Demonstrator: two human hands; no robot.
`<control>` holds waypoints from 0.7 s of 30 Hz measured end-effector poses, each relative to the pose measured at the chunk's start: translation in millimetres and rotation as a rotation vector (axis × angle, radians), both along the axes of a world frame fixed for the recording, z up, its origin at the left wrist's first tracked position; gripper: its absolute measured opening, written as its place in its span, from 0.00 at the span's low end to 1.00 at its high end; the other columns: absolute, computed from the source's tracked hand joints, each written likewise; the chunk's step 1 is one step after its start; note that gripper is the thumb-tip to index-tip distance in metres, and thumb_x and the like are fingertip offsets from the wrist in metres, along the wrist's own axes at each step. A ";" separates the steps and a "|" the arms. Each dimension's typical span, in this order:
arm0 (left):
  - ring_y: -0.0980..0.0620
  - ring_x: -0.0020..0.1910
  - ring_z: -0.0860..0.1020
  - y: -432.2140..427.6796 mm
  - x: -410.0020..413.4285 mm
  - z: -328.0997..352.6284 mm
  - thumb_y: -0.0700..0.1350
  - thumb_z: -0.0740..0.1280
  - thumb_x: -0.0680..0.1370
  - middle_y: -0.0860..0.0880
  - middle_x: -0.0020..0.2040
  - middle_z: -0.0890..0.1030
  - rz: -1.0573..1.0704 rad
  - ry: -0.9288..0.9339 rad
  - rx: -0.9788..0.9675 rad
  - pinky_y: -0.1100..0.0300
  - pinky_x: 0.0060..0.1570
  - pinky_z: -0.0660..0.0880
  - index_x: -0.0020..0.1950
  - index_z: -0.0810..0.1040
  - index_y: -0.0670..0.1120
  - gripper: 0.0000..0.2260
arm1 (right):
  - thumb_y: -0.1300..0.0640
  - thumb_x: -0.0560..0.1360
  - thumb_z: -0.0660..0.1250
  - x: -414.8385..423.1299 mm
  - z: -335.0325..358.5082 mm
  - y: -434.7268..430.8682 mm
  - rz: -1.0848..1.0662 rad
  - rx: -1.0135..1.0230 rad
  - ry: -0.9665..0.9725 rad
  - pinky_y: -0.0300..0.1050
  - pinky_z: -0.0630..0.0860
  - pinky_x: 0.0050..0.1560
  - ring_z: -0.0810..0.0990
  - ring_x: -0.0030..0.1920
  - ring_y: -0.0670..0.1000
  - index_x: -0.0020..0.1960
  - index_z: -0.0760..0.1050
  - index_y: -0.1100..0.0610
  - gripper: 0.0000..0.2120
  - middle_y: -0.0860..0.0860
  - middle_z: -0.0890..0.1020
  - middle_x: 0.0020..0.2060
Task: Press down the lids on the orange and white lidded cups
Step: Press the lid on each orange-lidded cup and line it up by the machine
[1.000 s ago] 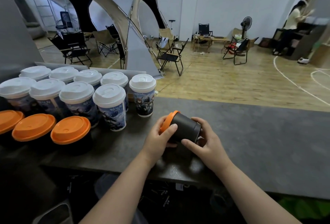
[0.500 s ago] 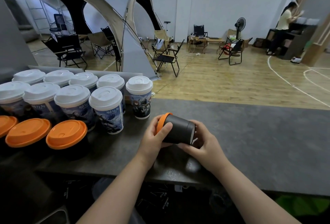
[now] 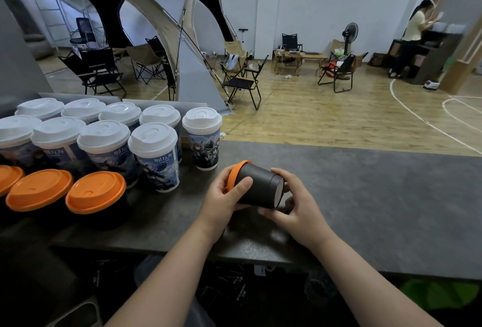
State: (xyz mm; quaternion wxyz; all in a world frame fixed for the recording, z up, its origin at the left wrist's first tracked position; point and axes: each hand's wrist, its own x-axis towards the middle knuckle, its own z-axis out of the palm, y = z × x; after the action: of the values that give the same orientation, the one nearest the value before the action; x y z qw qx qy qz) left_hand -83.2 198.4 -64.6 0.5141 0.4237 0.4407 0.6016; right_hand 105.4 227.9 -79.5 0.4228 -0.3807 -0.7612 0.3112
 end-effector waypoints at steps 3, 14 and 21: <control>0.48 0.55 0.82 -2.0 0.0 -0.8 0.45 0.74 0.70 0.43 0.59 0.82 0.003 0.042 0.029 0.42 0.54 0.80 0.66 0.75 0.49 0.25 | 0.36 0.62 0.78 0.3 0.9 3.1 -0.015 -0.041 -0.010 0.36 0.73 0.48 0.79 0.52 0.43 0.66 0.72 0.44 0.35 0.40 0.79 0.55; 0.43 0.59 0.80 -3.0 2.4 0.8 0.44 0.73 0.73 0.42 0.60 0.80 -0.003 0.028 0.006 0.40 0.55 0.80 0.69 0.73 0.49 0.25 | 0.42 0.63 0.80 0.4 2.0 2.7 0.015 -0.044 0.020 0.33 0.77 0.47 0.81 0.52 0.44 0.64 0.70 0.37 0.33 0.38 0.79 0.54; 0.40 0.63 0.79 -0.8 5.6 1.8 0.43 0.76 0.72 0.40 0.63 0.78 -0.050 0.022 -0.008 0.39 0.55 0.80 0.71 0.71 0.50 0.29 | 0.58 0.65 0.81 6.7 -3.7 5.3 0.024 -0.008 0.079 0.57 0.79 0.58 0.78 0.63 0.52 0.69 0.70 0.44 0.36 0.48 0.76 0.63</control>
State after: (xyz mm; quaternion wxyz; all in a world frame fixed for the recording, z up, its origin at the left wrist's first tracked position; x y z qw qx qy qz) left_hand -77.6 197.6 -62.9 0.5256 0.4391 0.4383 0.5821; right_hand 112.1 233.2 -83.2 0.4470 -0.3606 -0.7472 0.3343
